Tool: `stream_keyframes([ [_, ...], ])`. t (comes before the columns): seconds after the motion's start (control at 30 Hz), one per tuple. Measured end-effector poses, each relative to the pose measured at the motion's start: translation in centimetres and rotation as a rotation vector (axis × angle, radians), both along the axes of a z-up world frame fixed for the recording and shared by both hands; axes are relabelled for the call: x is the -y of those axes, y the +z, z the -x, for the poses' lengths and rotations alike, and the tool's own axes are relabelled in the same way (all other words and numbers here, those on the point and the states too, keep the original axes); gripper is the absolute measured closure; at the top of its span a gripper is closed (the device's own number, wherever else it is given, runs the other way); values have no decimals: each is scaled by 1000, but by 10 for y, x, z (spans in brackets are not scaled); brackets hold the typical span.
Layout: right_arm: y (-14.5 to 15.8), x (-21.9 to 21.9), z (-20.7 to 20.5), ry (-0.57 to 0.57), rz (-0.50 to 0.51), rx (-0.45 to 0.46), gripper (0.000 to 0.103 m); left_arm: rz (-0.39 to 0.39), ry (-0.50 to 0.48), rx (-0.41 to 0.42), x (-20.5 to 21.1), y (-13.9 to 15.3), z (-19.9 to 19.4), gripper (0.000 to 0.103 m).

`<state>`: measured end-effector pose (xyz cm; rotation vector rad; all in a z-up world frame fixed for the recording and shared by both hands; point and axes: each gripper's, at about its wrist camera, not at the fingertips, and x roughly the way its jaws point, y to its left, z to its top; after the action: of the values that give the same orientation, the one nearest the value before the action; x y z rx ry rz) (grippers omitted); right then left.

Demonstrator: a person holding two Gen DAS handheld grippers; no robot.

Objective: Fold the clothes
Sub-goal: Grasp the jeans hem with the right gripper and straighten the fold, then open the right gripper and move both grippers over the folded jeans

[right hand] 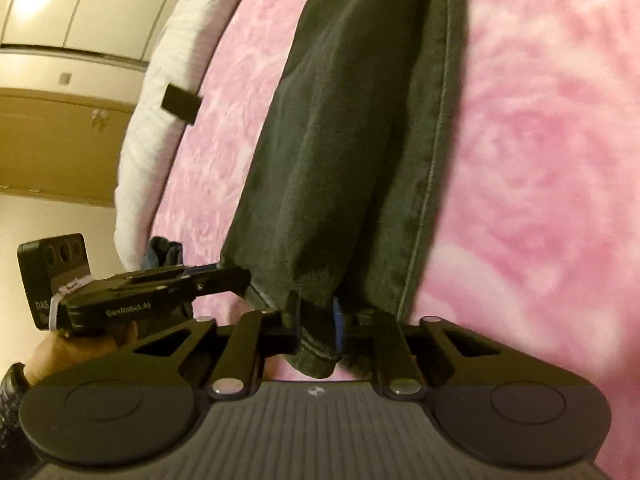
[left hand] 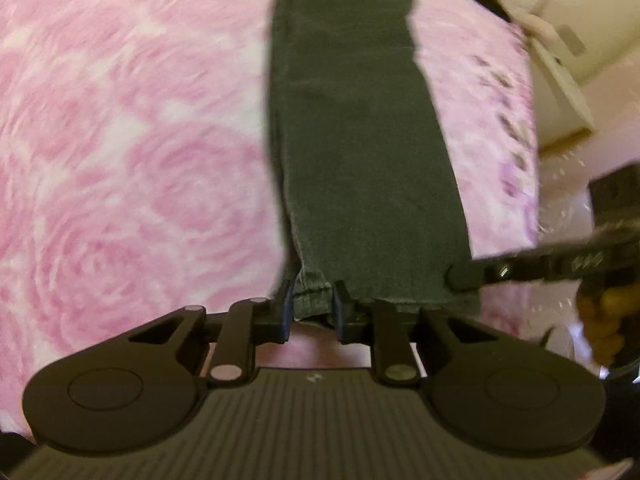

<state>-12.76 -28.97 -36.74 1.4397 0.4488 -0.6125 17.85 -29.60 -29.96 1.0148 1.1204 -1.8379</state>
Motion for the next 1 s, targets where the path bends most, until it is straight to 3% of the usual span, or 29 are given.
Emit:
stream_keyframes([
  [0.13,49,-17,5,2,71,-61,93,2,-13,62,-8,-7,7,87],
  [0.3,11,-26,-3,17,-14,-120,95,-19,-23,79,-5,-22,5,87],
  [0.47,13,-26,2,38,19,-104,94,-14,-17,79,-8,-24,3,87],
  [0.57,14,-24,3,25,-14,-104,93,12,0,101,-12,-17,1,87],
  [0.7,23,-18,6,41,14,-153,75,-57,28,95,-11,-22,-10,84],
  [0.9,54,2,20,82,127,-265,64,21,74,94,8,10,-12,79],
  [1.0,76,27,26,125,217,-334,63,73,81,107,28,23,-3,76],
])
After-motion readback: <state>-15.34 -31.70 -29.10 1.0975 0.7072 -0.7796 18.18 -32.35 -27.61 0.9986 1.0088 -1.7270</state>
